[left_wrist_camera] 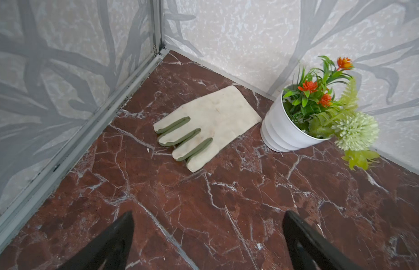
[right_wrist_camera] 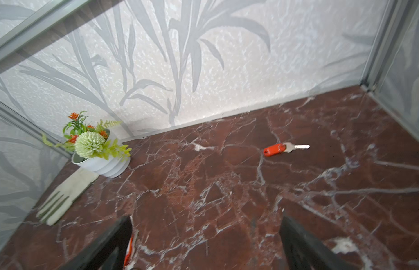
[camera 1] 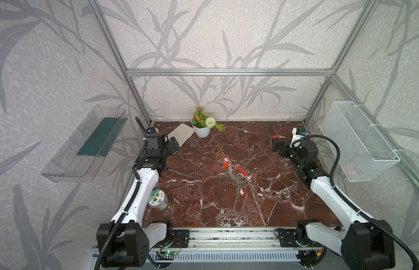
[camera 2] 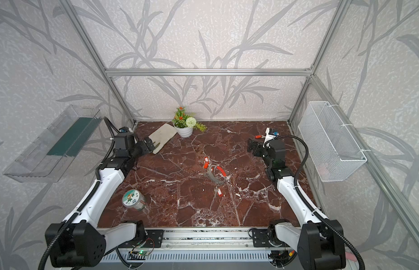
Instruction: Put the keys on the keyring
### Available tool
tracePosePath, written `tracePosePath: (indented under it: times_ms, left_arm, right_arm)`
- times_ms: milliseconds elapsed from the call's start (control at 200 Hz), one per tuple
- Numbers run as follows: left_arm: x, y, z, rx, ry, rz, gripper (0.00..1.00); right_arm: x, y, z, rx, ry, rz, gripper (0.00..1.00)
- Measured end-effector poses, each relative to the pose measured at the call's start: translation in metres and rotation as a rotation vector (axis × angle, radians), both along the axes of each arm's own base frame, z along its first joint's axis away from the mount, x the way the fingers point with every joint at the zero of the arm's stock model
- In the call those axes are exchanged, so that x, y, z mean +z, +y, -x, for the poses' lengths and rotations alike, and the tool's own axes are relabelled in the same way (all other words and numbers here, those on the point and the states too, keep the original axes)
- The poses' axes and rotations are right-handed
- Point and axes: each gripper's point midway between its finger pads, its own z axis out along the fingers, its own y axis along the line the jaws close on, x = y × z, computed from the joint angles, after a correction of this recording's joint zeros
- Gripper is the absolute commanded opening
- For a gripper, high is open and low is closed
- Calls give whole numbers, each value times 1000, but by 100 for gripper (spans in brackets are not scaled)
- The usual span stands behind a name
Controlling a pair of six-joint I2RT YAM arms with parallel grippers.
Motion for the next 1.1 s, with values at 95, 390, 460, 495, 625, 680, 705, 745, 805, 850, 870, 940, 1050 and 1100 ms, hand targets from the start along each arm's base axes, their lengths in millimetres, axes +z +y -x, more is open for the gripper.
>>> tracePosePath:
  times_ms: [95,390,460,495,625,680,705,745,805,850,870,940,1050,1100]
  left_arm:
    - [3,-6,6,-22,1,32,99]
    - [-13,-29,13,-123,71,106,99]
    - [-18,-38,14,-157,91,124,99]
    - [-21,-43,14,-172,102,130,98]
    - [-35,-69,18,-255,160,140,94]
    - [-41,-84,20,-301,185,135,93]
    - [-43,-91,21,-320,194,133,93]
    - [-44,-100,24,-349,203,128,92]
    - [-45,-112,27,-388,207,125,92]
    - [-44,-121,29,-416,208,127,89]
    - [-44,-126,31,-432,209,129,88]
    - [-44,-141,35,-479,213,131,87]
    - [-45,-158,42,-534,217,130,85]
    - [-45,-163,44,-554,218,128,85]
  right_arm:
    - [-4,5,-2,24,69,-131,99]
    - [-32,30,12,125,230,-292,99]
    - [-41,44,19,160,276,-263,99]
    - [-46,52,23,176,300,-247,99]
    - [-59,79,41,235,371,-170,99]
    - [-64,92,50,263,398,-125,99]
    - [-67,99,56,278,416,-99,100]
    - [-70,110,63,300,440,-69,100]
    - [-75,125,73,326,474,-23,98]
    - [-80,135,82,340,497,9,95]
    - [-82,139,86,345,506,22,94]
    - [-93,148,100,348,554,65,88]
    - [-113,154,113,329,636,101,85]
    - [-126,154,117,320,678,125,73]
